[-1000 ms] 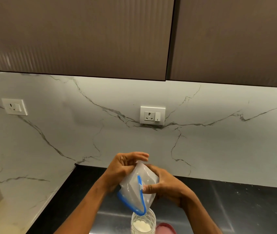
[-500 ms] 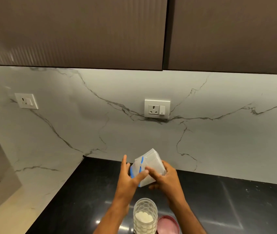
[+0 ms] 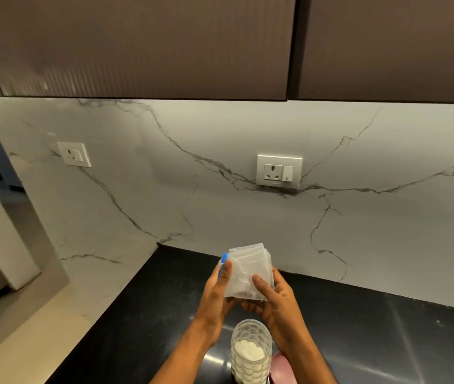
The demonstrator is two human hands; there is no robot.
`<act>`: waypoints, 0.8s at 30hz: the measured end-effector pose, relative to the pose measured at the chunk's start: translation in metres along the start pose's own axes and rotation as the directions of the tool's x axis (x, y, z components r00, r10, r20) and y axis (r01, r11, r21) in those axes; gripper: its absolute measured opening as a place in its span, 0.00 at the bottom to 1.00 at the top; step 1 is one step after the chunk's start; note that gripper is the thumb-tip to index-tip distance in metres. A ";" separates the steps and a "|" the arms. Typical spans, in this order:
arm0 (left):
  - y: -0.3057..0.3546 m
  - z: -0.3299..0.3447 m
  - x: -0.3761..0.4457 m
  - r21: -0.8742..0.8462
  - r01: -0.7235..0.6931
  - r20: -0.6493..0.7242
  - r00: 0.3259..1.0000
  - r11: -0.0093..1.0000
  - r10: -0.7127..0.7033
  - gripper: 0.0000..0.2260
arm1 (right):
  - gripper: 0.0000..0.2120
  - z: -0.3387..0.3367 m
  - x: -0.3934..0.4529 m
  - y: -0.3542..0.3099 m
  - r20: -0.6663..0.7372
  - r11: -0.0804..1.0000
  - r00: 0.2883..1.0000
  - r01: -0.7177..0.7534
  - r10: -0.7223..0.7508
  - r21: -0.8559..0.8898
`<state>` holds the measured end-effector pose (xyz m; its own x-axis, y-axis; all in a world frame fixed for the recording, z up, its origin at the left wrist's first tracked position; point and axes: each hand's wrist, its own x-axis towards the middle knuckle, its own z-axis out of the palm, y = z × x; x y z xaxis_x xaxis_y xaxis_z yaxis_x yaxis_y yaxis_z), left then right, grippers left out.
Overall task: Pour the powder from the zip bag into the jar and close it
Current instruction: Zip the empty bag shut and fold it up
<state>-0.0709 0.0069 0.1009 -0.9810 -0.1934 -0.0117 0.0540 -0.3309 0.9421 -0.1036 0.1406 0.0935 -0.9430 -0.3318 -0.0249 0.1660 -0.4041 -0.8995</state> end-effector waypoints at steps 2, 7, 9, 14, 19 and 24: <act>-0.005 -0.005 0.002 0.000 -0.027 -0.042 0.999 1.000 0.027 0.27 | 0.21 0.005 0.002 0.003 0.022 1.000 1.000 -0.013 0.013 -0.027; -0.015 -0.019 0.010 -0.043 -0.116 -0.222 0.970 0.992 0.103 0.19 | 0.17 0.026 0.011 0.020 -0.003 0.994 0.996 -0.095 0.095 -0.060; -0.014 -0.031 0.016 -0.004 -0.150 -0.263 0.954 0.989 0.144 0.17 | 0.18 0.037 0.017 0.024 -0.015 0.985 0.992 -0.123 0.122 -0.117; -0.002 -0.074 0.029 0.104 -0.211 -0.277 0.932 0.972 0.232 0.11 | 0.22 0.074 0.041 0.031 -0.071 0.912 0.997 -0.060 0.034 -0.406; 0.011 -0.132 0.042 0.100 -0.233 -0.389 0.885 0.967 0.254 0.08 | 0.13 0.116 0.069 0.050 -0.056 0.878 0.998 -0.030 0.003 -0.478; 0.007 -0.206 0.046 0.073 -0.171 -0.562 0.807 0.983 0.182 0.05 | 0.10 0.162 0.097 0.086 -0.010 0.859 0.989 -0.135 0.149 -0.495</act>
<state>-0.0773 -0.1942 0.0379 -0.6768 -0.7357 -0.0263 0.2067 -0.2242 0.9524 -0.1346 -0.0642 0.0841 -0.9105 -0.3798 -0.1635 0.1270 0.1195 -0.9847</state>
